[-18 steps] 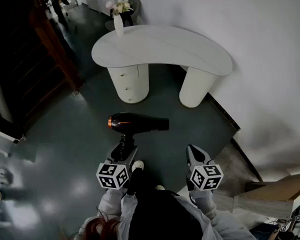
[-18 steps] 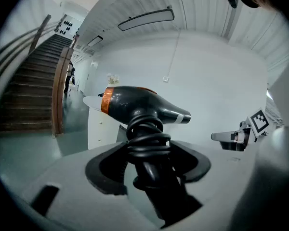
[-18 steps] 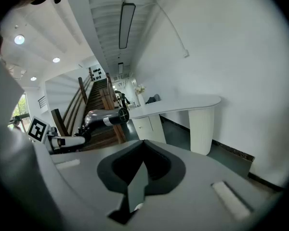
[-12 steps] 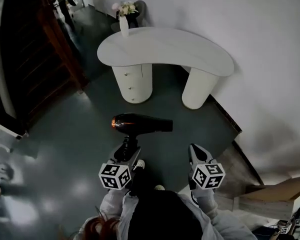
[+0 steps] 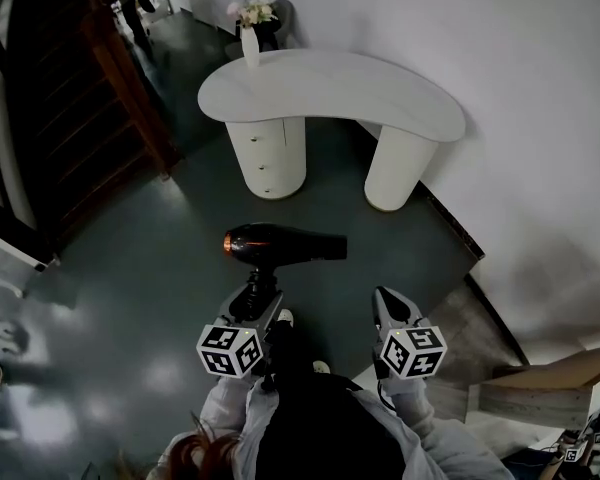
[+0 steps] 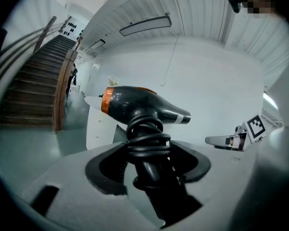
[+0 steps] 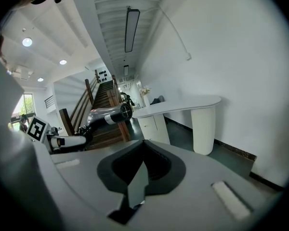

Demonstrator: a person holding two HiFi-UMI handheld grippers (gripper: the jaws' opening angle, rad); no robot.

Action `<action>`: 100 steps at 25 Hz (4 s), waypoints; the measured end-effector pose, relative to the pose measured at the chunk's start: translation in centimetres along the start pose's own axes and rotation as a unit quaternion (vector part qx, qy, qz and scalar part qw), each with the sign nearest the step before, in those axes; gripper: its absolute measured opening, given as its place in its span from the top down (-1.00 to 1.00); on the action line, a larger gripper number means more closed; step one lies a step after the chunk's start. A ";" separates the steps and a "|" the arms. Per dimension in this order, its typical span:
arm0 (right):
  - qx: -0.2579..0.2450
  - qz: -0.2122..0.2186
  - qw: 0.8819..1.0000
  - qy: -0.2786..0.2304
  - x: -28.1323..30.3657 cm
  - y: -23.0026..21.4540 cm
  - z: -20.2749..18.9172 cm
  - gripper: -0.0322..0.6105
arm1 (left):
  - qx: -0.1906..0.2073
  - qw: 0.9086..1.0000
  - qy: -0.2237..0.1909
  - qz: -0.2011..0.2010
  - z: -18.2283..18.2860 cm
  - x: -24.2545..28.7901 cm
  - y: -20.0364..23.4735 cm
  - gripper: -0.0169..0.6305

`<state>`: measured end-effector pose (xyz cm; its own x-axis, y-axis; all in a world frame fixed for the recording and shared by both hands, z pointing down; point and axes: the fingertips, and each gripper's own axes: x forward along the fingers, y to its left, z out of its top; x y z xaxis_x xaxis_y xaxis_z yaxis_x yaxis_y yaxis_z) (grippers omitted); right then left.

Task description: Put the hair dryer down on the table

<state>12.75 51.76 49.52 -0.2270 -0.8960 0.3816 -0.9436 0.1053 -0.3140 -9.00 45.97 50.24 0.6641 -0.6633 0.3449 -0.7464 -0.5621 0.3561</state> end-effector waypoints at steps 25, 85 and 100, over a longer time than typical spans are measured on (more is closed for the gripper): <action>-0.013 -0.001 1.000 -0.008 18.3 -8.6 14.1 0.87 | -0.026 0.999 -0.017 0.010 12.9 20.5 8.6 0.10; -0.046 0.230 0.964 0.126 81.8 -2.7 30.7 0.87 | -0.131 0.971 -0.022 0.198 33.3 50.5 50.4 0.10; -0.020 0.115 0.981 0.155 92.0 0.1 32.4 0.87 | -0.118 0.978 0.061 0.163 36.8 59.4 64.3 0.10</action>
<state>-0.39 -44.62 56.43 -0.4919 -0.6723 0.5532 -0.8660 0.3120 -0.3908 -19.11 -47.72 61.70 0.4043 -0.7164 0.5686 -0.8980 -0.1926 0.3957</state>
